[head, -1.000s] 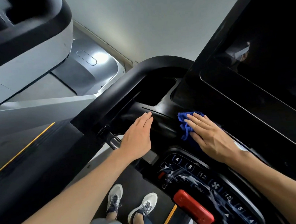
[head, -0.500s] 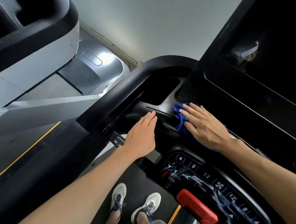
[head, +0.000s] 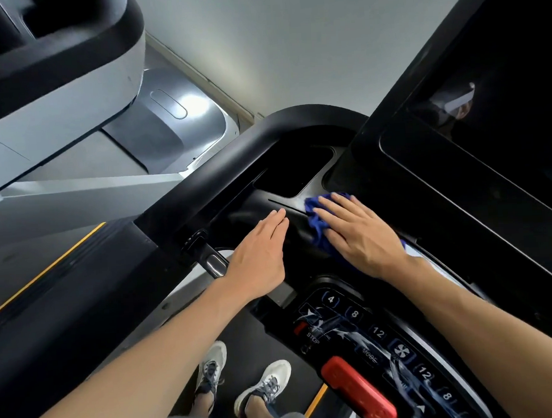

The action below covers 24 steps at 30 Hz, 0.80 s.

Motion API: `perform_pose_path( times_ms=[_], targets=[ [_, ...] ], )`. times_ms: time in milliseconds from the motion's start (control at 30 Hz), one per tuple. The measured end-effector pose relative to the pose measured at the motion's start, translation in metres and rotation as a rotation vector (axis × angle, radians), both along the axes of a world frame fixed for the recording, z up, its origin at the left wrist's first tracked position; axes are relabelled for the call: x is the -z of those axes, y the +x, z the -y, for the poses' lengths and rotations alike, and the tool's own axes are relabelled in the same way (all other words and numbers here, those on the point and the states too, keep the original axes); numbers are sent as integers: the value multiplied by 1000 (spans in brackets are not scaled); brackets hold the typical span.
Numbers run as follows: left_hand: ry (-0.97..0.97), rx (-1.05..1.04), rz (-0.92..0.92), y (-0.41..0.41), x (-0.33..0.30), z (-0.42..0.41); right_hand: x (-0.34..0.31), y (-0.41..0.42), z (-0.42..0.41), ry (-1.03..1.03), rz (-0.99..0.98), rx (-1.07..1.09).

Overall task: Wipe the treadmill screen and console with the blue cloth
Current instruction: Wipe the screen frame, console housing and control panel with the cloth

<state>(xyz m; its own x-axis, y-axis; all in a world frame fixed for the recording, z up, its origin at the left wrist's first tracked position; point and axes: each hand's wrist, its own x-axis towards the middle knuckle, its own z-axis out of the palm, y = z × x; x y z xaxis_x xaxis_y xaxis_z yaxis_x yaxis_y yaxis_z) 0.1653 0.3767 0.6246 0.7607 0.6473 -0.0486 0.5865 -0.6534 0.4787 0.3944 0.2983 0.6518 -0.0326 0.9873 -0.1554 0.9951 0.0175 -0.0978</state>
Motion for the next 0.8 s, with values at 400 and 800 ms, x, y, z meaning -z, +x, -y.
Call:
perform_pose_path(
  times_ms=[400,800],
  targets=[
    [3,88,-36,-7,10,-8,-22,41,89,-72,-19,11],
    [258,-39,-188,-44,-7,-57,17,-42,-80,-136,134,-111]
  ],
)
